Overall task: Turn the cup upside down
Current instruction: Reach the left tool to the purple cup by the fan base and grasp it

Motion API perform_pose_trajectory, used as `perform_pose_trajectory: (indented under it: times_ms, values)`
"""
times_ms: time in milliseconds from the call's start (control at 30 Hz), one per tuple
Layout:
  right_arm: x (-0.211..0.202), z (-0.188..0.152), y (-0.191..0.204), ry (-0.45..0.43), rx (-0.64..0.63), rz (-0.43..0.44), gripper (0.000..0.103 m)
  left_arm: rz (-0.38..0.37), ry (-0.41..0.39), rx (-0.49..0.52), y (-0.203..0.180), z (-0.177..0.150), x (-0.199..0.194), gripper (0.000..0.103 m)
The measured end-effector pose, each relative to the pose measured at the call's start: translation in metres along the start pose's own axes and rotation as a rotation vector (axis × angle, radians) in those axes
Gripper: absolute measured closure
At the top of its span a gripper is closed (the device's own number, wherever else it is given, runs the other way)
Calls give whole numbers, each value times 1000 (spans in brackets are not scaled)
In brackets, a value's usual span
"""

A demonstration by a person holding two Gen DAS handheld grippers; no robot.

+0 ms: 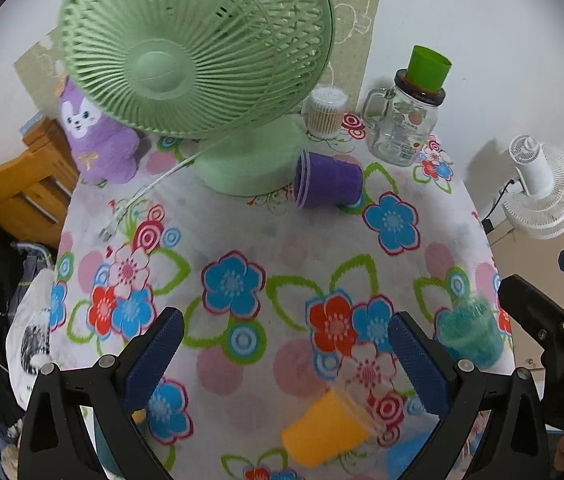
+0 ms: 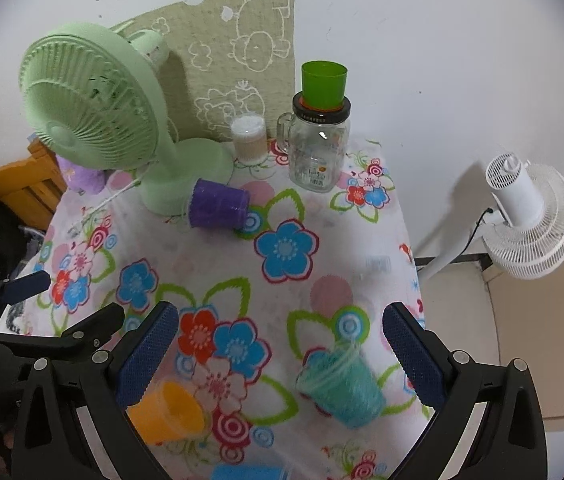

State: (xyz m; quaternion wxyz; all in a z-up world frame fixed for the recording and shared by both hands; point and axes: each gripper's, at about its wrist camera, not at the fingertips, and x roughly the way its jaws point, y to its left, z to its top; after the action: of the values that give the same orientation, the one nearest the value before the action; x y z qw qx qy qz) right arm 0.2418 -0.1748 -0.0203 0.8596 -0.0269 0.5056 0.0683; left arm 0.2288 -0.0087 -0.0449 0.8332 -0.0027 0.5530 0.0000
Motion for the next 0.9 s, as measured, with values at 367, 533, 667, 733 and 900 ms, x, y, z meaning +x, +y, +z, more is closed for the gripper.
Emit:
perform_pose_trajectory:
  times_ms: [367,533,667,733,900]
  values:
    - [63,20,-25,58,81,24,0,-11,43,20,-17,34,64,0]
    - [88,27,-37,70,113,25,0,-24,53,2,-24,48,95,0]
    - [108,32,-45,75,134,27,0,-33,58,-15,-30,59,120,0]
    - [119,33,-49,82,151,32,0,-20,51,-17,-34,63,132,0]
    - [142,33,-59,93,194,36,0,-6,39,-1,-43,74,158,0]
